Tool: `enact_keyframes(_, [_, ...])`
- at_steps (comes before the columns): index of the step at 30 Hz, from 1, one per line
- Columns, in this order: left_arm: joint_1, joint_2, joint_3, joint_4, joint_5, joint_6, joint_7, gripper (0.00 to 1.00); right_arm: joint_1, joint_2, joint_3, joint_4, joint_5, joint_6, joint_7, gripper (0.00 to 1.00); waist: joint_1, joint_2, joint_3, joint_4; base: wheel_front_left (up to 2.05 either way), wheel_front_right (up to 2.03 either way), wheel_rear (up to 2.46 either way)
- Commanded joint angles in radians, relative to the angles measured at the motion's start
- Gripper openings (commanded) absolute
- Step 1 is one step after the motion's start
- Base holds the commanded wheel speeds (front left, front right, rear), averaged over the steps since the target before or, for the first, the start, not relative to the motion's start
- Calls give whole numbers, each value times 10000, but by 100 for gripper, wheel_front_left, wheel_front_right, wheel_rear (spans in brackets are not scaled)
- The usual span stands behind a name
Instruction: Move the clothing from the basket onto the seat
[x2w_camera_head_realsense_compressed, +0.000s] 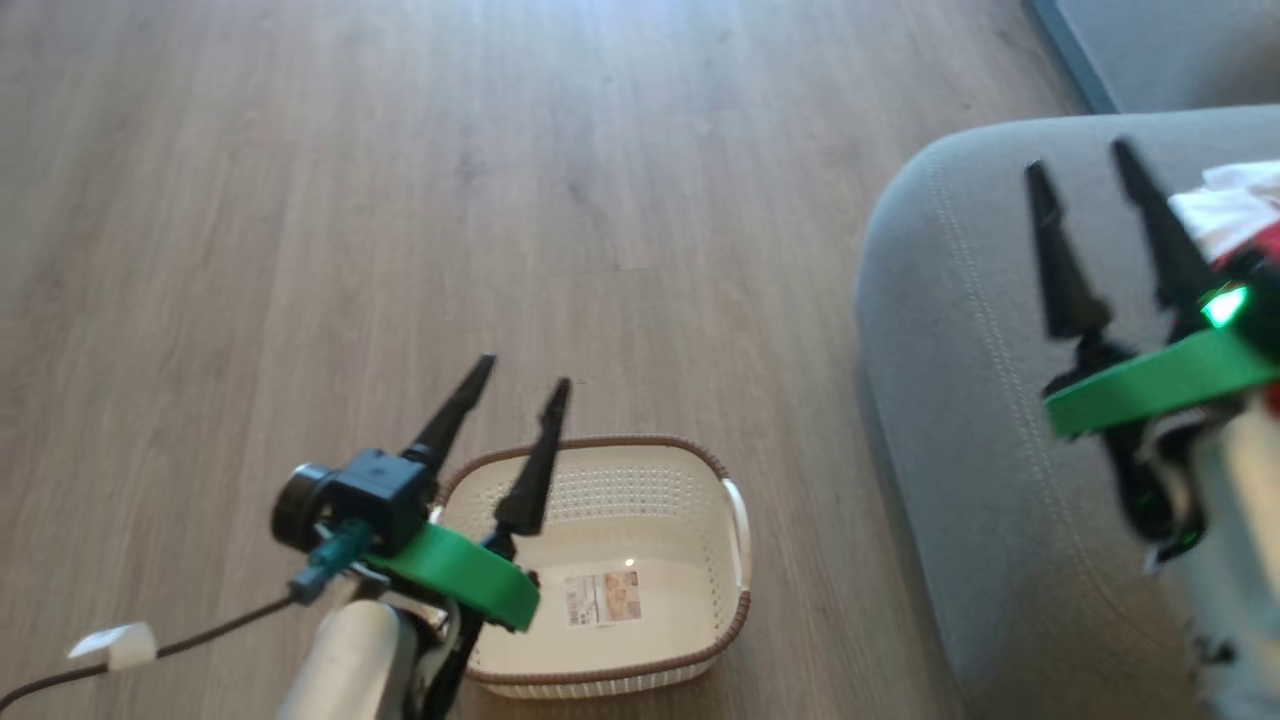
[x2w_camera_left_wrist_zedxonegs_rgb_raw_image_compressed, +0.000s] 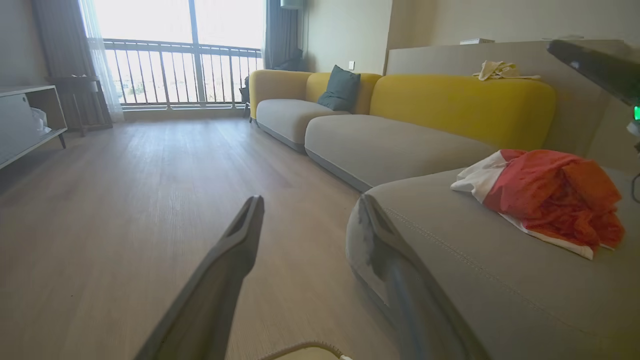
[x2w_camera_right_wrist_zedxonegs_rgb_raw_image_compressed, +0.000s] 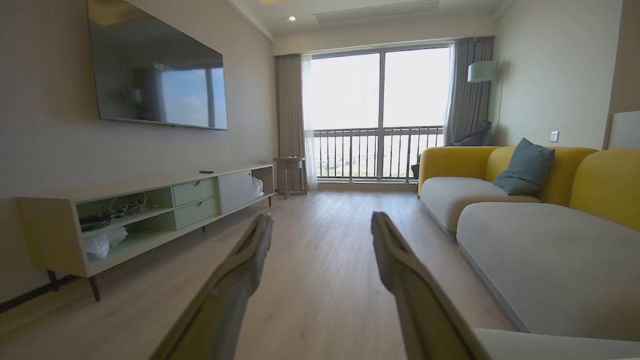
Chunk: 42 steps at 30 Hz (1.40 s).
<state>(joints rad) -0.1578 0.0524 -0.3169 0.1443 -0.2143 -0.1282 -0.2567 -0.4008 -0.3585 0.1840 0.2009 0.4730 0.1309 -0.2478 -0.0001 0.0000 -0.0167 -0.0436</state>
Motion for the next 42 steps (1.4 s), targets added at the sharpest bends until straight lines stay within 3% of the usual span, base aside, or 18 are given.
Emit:
enact_keyframes(1, [-216,-18,466,-359,-86,84,-51,100,30,85,36,-420,-85,-2,-83,100,1,0,-21,236,0,0,0])
enact_keyframes(5, [-139,-20,848,-506,-152,527,-51,100,1062,780,176,-888,-563,-2,-125,100,1,0,7,726,0,0,0])
enact_keyframes(11, [163,-21,1175,-553,15,1614,-51,100,2490,2041,-780,-1460,-1167,-2,-136,100,1,0,3,1375,0,0,0])
enact_keyframes(17, [413,-21,1247,-476,271,1989,-51,100,3537,2790,-1538,-1295,-1826,-2,-137,100,1,0,14,1694,0,0,0])
enact_keyframes(25, [895,-21,1459,252,372,2168,-51,100,4168,3048,-1738,-976,-2335,-2,-138,100,1,0,-39,1553,0,0,0])
enact_keyframes(32, [980,-22,1527,790,-284,1589,-51,100,4354,3077,-1643,-874,-2631,-2,-139,100,1,0,-94,1444,0,0,0])
enact_keyframes(42, [1000,-22,1581,680,-177,1585,-51,100,4437,3081,-1630,-502,-2452,-2,-139,100,1,0,-133,1433,0,0,0])
